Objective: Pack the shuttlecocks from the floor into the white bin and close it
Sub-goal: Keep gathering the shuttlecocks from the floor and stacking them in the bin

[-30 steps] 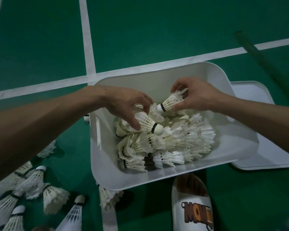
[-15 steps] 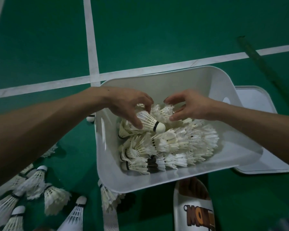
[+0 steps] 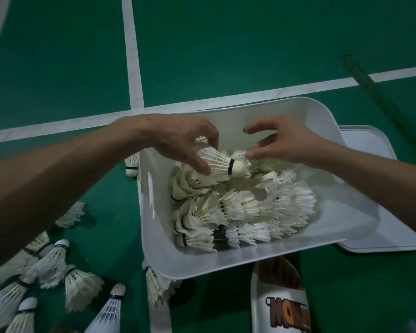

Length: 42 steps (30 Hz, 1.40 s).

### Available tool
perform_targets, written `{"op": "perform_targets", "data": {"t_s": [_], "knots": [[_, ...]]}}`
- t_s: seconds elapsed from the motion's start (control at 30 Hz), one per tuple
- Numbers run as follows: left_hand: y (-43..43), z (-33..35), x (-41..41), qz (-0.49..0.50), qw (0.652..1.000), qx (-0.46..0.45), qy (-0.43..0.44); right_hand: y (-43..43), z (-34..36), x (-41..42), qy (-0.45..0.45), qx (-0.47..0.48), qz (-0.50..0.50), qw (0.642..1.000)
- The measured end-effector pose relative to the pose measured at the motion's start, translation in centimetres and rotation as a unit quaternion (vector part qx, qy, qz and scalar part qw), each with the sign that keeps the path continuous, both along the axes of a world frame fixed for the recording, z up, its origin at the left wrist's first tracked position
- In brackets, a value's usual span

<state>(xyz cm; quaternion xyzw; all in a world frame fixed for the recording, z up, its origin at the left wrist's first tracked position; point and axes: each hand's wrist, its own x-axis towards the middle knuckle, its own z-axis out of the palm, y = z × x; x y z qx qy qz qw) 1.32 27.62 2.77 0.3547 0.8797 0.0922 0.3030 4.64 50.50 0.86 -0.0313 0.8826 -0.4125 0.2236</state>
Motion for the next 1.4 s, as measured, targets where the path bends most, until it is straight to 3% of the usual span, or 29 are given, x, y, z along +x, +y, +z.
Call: {"op": "perform_targets", "data": {"t_s": [0.2, 0.3, 0.47, 0.6, 0.7, 0.97, 1.23, 1.4], "knots": [[2.1, 0.8, 0.3, 0.017, 0.999, -0.005, 0.037, 0.0, 3.0, 1.1, -0.071, -0.116, 0.062, 0.989], [3.3, 0.8, 0.6, 0.021, 0.999, 0.019, 0.046, -1.0, 2.4, 1.2, -0.052, -0.055, 0.083, 0.994], [3.6, 1.2, 0.7, 0.041, 0.998, 0.05, 0.006, 0.5, 2.6, 0.9, -0.083, -0.03, 0.102, 0.991], [2.9, 1.7, 0.1, 0.006, 0.994, -0.069, -0.087, 3.1, 2.5, 0.9, -0.044, 0.043, 0.076, 0.995], [3.1, 1.4, 0.1, -0.022, 0.988, -0.124, -0.086, 3.7, 1.7, 1.3, -0.016, 0.097, 0.066, 0.993], [6.1, -0.1, 0.6, -0.088, 0.97, -0.226, -0.025, 3.2, -1.0, 0.7, -0.023, 0.007, -0.074, 0.997], [4.6, -0.2, 0.1, -0.065, 0.975, -0.205, -0.054, 1.9, -3.1, 0.7, -0.041, -0.09, -0.225, 0.969], [4.4, -0.2, 0.1, -0.061, 0.977, -0.193, -0.058, 0.8, -3.5, 1.0, -0.052, -0.114, -0.253, 0.959]]}}
